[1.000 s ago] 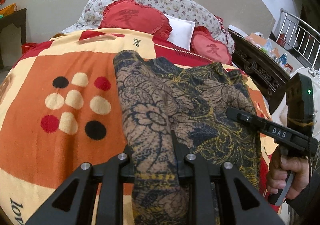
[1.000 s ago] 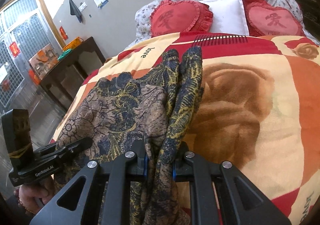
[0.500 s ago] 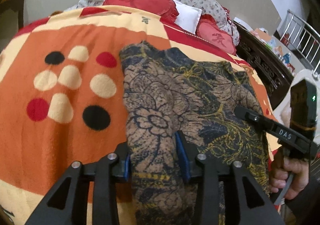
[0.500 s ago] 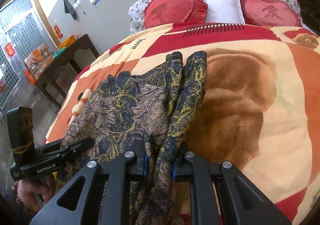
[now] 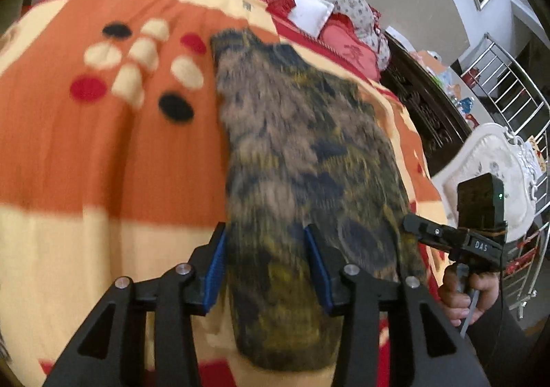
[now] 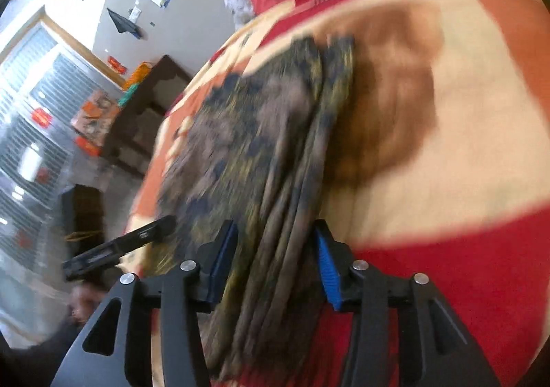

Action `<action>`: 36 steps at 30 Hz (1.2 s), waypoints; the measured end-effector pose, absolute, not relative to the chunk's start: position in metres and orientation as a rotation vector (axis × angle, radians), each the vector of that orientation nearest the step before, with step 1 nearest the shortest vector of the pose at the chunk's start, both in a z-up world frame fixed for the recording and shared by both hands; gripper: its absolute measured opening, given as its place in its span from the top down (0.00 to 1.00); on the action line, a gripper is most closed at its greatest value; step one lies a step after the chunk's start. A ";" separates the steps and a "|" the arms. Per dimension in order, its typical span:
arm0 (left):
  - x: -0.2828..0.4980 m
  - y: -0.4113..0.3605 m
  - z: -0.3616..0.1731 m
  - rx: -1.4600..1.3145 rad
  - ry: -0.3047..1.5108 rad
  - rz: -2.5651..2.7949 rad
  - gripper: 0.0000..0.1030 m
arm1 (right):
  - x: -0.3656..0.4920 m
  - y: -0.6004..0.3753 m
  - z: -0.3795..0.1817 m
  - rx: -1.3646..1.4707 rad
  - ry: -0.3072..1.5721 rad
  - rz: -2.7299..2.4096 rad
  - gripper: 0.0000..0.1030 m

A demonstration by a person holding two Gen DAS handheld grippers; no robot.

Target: Fold small clothes

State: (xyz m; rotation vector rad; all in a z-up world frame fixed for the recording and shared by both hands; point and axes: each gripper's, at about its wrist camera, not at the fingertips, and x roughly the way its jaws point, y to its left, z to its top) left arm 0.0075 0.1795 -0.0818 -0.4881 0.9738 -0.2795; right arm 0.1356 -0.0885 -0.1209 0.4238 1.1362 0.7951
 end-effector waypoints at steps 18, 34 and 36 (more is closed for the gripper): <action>-0.025 0.168 -0.077 -0.545 1.000 -0.282 0.76 | 0.093 -0.097 -0.115 0.350 1.140 0.829 0.74; -0.047 0.136 -0.026 -0.274 0.768 -0.164 0.55 | 0.051 -0.088 -0.048 0.131 0.901 0.707 0.70; -0.043 0.118 -0.034 -0.248 0.784 -0.225 0.57 | 0.039 -0.063 -0.049 0.003 0.858 0.716 0.70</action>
